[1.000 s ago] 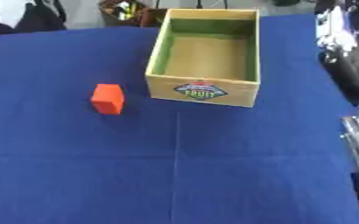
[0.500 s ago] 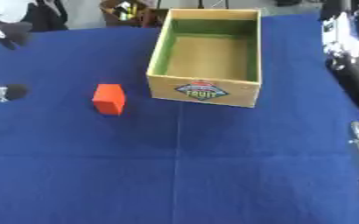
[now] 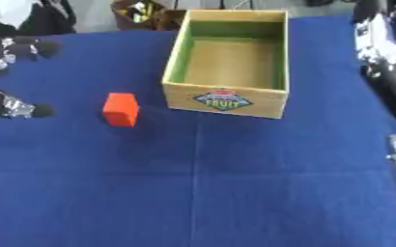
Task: Pick up objects on the table and place them in the box.
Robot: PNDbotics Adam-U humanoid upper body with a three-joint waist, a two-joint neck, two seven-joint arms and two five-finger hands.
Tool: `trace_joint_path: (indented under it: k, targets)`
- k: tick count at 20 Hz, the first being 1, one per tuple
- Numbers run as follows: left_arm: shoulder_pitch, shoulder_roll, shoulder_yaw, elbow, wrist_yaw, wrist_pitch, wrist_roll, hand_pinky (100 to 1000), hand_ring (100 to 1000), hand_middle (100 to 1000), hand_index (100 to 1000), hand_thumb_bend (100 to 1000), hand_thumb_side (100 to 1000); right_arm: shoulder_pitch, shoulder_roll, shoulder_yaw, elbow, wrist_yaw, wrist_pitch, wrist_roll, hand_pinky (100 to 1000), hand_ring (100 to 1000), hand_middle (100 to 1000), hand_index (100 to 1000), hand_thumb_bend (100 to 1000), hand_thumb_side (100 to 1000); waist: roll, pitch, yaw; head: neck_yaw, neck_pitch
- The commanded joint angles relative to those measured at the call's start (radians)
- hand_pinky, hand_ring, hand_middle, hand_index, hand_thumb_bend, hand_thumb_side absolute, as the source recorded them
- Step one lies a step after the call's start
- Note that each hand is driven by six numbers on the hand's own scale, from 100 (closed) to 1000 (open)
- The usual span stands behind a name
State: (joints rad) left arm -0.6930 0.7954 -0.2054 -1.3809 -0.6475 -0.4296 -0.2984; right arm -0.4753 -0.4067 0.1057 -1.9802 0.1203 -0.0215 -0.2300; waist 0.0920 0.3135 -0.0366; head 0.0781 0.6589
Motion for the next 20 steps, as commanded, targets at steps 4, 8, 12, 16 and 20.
trace_joint_path:
  k: [4,8,12,16,20]
  targets:
    - [-0.075,-0.026,0.005,0.093,-0.097,-0.027,-0.096,725,816,840,1000,713,807,-0.015,-0.017,0.003,-0.020,-0.012,-0.002,0.011,919,863,626,804,152,629,0.002,-0.014,-0.006,0.011,-0.002]
    - [-0.112,-0.055,0.006,0.160,-0.131,-0.068,-0.156,727,818,840,1000,725,793,-0.016,-0.017,0.005,-0.020,-0.012,0.000,0.014,920,863,626,804,153,630,0.005,-0.012,-0.011,0.016,0.002]
    - [-0.146,-0.082,0.010,0.184,-0.132,-0.079,-0.221,728,818,833,1000,724,786,-0.016,-0.015,0.007,-0.020,-0.014,0.003,0.018,921,864,624,803,154,630,0.006,-0.010,-0.013,0.020,0.003]
    - [-0.182,-0.114,0.007,0.202,-0.126,-0.076,-0.286,725,814,815,1000,733,779,-0.016,-0.015,0.008,-0.020,-0.014,0.004,0.021,922,864,624,801,157,631,0.009,-0.007,-0.020,0.024,0.002]
    - [-0.213,-0.138,0.003,0.201,-0.119,-0.071,-0.347,726,813,808,995,734,777,-0.016,-0.016,0.008,-0.020,-0.014,0.005,0.023,923,865,623,800,155,631,0.015,-0.005,-0.027,0.023,0.009]
